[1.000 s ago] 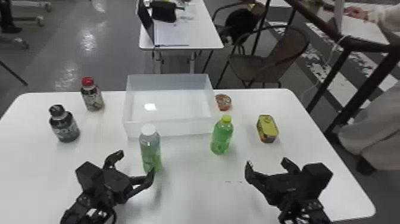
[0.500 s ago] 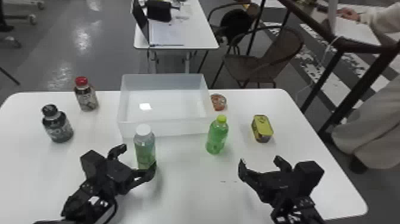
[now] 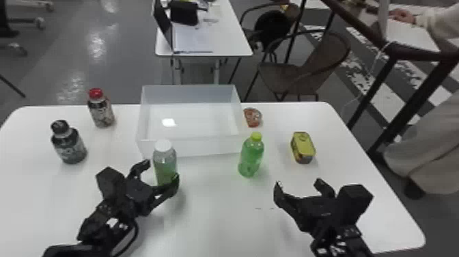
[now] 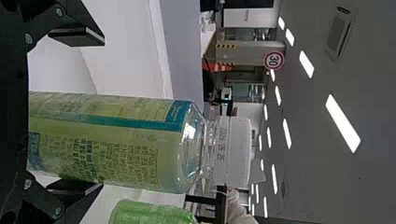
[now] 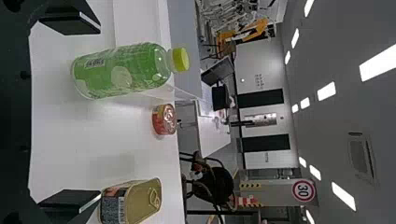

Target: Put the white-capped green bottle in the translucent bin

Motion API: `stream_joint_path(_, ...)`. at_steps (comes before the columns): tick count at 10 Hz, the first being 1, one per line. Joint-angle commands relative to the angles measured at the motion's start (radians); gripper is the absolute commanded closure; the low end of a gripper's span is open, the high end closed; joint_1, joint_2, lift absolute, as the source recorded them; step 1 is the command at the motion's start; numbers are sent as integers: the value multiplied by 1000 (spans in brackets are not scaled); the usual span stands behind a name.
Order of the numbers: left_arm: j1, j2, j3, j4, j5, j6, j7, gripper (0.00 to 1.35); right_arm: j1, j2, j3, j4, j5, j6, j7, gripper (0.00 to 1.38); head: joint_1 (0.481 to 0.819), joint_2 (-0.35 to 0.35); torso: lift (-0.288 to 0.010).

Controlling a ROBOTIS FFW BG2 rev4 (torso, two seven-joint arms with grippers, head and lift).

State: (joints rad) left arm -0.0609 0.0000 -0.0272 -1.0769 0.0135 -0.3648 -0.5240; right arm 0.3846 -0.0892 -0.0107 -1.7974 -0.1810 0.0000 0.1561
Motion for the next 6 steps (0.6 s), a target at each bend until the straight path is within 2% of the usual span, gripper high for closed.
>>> stream_joint_path(1,-4,-3,0,14,6,-6,12,782,-3,0,0,3,0,0,0,59,695,-124,-90)
stream_joint_path(2,-2,-3,-3,14,9,-16,21,828,-1,0,0,3,2,0,2,59,695,-121,-90)
stream_joint_path(4,-2,-3,-14,12,3,-39,36,829,-1,0,0,1,0,-1,2,59,695,-118,-90)
stream_joint_path(5,10,-3,-17,-24,0,-39,51,831,0,0,-2,0,-2,-3,2,59,695,-119,-90)
stream_joint_path(6,55,-3,-17,-144,-32,15,110,831,0,0,-2,0,-2,-3,2,59,695,-121,-90)
